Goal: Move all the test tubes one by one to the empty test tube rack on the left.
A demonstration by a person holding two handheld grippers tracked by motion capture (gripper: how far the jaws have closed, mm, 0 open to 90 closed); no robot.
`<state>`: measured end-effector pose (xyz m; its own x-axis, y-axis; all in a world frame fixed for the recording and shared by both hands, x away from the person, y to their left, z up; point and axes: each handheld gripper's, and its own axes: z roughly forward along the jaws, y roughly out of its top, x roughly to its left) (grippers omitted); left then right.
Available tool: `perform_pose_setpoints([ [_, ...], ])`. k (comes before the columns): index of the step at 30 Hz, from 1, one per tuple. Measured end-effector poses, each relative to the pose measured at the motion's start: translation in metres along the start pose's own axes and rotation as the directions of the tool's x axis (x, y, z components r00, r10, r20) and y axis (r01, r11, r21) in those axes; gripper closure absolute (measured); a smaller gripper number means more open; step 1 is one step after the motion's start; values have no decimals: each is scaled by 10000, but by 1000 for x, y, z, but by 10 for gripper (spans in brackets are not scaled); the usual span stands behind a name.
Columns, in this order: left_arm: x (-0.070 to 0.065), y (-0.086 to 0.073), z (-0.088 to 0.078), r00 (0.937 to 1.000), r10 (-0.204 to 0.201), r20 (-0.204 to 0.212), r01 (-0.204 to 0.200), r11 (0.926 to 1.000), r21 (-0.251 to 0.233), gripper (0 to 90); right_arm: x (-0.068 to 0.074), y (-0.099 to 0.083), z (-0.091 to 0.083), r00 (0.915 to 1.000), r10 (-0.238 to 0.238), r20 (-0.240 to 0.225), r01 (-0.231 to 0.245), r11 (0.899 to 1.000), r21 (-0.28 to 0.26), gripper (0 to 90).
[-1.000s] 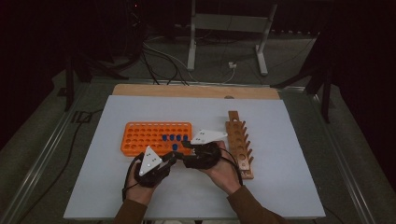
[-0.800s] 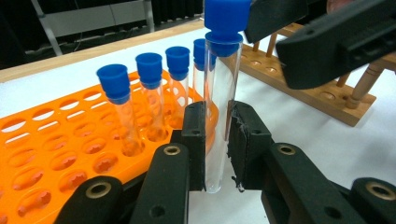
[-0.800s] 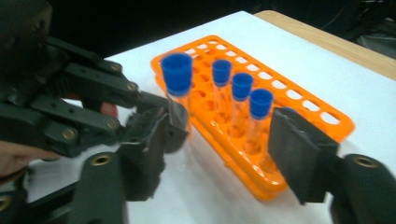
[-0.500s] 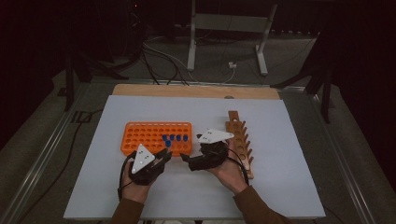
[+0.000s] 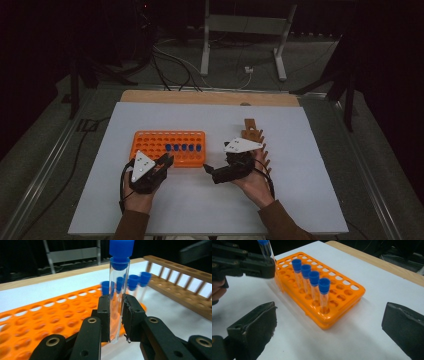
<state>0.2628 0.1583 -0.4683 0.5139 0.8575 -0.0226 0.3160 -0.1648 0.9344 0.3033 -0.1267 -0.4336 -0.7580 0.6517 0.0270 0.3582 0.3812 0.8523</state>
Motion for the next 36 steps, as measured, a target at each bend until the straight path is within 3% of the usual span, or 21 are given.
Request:
perform_pose_setpoints([
  [4,6,1,2,9996,-65,-279,63,10000,-66,783,-2,-1,-3,10000,-51,14,51,10000,-73,0],
  [20,11,2,28,9988,-253,-423,256,9997,54,782,-15,-9,-15,9995,259,188,-256,9995,-202,0],
  [30,12,2,29,9989,-176,-442,178,9998,44,783,-21,-13,-26,9991,265,322,-256,9992,-294,0],
  [36,15,-4,33,9981,-107,-613,130,9992,368,783,-22,-14,-28,9992,252,312,-242,9993,-301,0],
])
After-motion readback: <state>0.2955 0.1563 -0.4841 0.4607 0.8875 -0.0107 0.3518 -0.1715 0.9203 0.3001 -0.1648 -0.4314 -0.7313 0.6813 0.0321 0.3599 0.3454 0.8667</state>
